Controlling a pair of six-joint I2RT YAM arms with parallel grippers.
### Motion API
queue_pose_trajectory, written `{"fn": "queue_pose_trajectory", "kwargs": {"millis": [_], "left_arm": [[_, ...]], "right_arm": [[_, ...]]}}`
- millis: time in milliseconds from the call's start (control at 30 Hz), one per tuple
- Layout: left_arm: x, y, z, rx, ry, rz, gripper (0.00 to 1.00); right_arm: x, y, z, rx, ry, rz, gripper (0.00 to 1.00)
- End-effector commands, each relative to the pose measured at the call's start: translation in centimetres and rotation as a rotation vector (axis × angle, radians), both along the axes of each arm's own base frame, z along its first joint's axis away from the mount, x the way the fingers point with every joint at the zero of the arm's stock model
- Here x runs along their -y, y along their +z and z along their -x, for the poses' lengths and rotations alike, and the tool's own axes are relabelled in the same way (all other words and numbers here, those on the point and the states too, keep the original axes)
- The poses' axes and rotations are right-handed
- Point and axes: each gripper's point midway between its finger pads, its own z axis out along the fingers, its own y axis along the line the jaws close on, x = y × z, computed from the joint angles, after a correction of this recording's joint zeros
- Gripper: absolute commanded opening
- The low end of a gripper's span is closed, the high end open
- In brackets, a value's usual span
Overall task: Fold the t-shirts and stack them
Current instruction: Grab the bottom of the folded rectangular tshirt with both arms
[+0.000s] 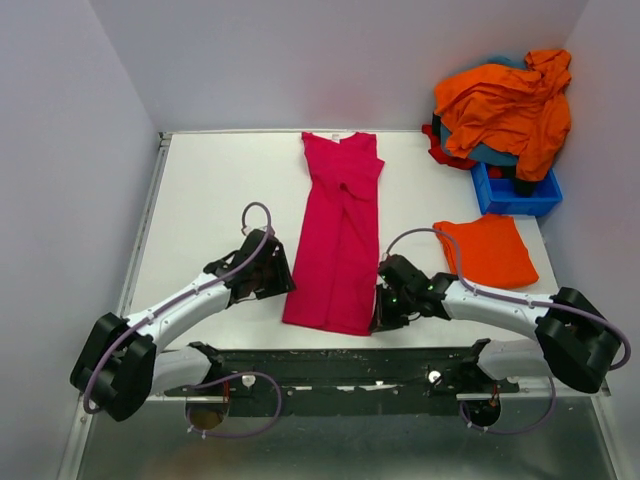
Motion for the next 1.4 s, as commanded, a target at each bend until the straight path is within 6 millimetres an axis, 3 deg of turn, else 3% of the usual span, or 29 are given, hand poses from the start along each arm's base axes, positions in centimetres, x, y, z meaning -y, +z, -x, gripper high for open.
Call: {"fn": "queue_pose_trajectory", "kwargs": {"millis": [0,167,367,533,567,633,667,967,1167,1267,1367], "left_arm": [[-0.2,-0.9,3.0,-0.081,0.009,0.001,0.56],[-0.9,-2.2,5.3,-0.154,0.022,-0.062,0.53],[0.8,-3.6,6.6,-0.198,-0.006,-0.026,0.46],[0.9,-4.0,7.4,-0.226,0.007,-0.070,0.31],[1.1,-4.0,7.5,-0.224,0.002,-0.059,0.25],[1.4,-3.8,7.6,-0.219,0.005,-0.048,0.03],[1.6,-3.5,7.7,-0.217,0.002,-0.046,0.00],[2.5,-0.7,10.1,-0.187,-0.040,-0.004,0.00],[3.7,1.5,8.1,-0.113,-0.039,0.013,0.00],[4.9,3.5,6.1,-0.045,-0.016,0.085,0.00],[5.0,5.6,2.7,0.023,0.027,0.135,0.00]], "right_arm": [[1.6,-0.7,0.5,-0.005,0.031,0.089,0.01],[1.1,-0.8,0.3,-0.005,0.034,0.077,0.01],[0.9,-0.6,0.2,0.001,0.041,0.072,0.01],[1.1,-0.4,0.2,0.012,0.034,0.071,0.01],[1.1,-0.3,0.1,0.016,0.035,0.070,0.01],[1.1,0.0,0.1,0.019,0.034,0.066,0.01],[1.1,0.3,0.1,0.023,0.037,0.063,0.01],[3.0,2.7,1.8,0.041,0.050,0.048,0.01],[2.3,4.9,-0.2,0.113,0.035,0.024,0.01],[1.9,6.5,-2.5,0.153,0.018,0.007,0.01],[2.0,8.5,-6.0,0.206,-0.019,-0.018,0.01]]}}
